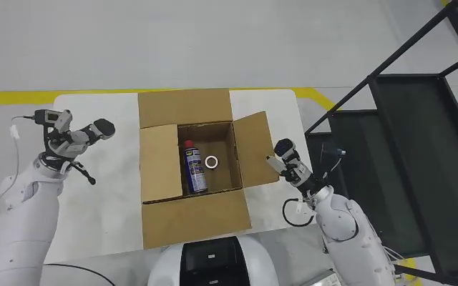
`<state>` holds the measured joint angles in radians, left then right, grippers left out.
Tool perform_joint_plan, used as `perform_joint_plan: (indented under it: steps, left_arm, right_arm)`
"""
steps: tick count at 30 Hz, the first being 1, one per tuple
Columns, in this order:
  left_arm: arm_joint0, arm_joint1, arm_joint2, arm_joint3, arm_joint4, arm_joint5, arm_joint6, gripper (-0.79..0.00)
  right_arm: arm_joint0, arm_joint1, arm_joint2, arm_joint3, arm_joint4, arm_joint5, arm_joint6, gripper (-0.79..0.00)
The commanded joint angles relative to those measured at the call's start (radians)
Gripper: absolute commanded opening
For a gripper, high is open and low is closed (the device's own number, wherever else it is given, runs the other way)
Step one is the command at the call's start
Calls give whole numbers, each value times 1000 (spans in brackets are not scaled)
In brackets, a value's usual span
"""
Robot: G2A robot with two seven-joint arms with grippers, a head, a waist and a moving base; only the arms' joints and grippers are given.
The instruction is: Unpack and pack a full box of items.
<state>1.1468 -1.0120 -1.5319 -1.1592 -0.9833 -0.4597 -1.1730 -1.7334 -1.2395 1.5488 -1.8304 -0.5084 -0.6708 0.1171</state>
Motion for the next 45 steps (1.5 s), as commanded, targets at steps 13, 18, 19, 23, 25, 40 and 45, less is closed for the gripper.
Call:
perform_joint_plan:
  steps: [13, 18, 19, 23, 25, 40, 45]
  left_arm:
    - [38, 16, -118, -13, 64, -25, 128, 0]
    - [38, 16, -118, -13, 64, -25, 128, 0]
    - [38, 16, -118, -13, 64, -25, 128, 0]
    - [38, 16, -118, -13, 64, -25, 128, 0]
    - [38, 16, -118, -13, 64, -25, 128, 0]
    - [38, 16, -118, -13, 64, -25, 128, 0]
    - [38, 16, -118, -13, 64, -25, 128, 0]
  right_arm:
    - [3, -2, -5, 72, -28, 74, -69, 0]
    - [0, -2, -7, 78, -24, 93, -68, 0]
    - [3, -1, -10, 80, -18, 91, -59, 0]
    - [29, 1, -27, 93, 10, 89, 0, 0]
    - [40, 2, -34, 94, 20, 77, 21, 0]
    - [187, -3, -194, 116, 7, 55, 148, 0]
    - [234, -7, -245, 124, -7, 62, 164, 0]
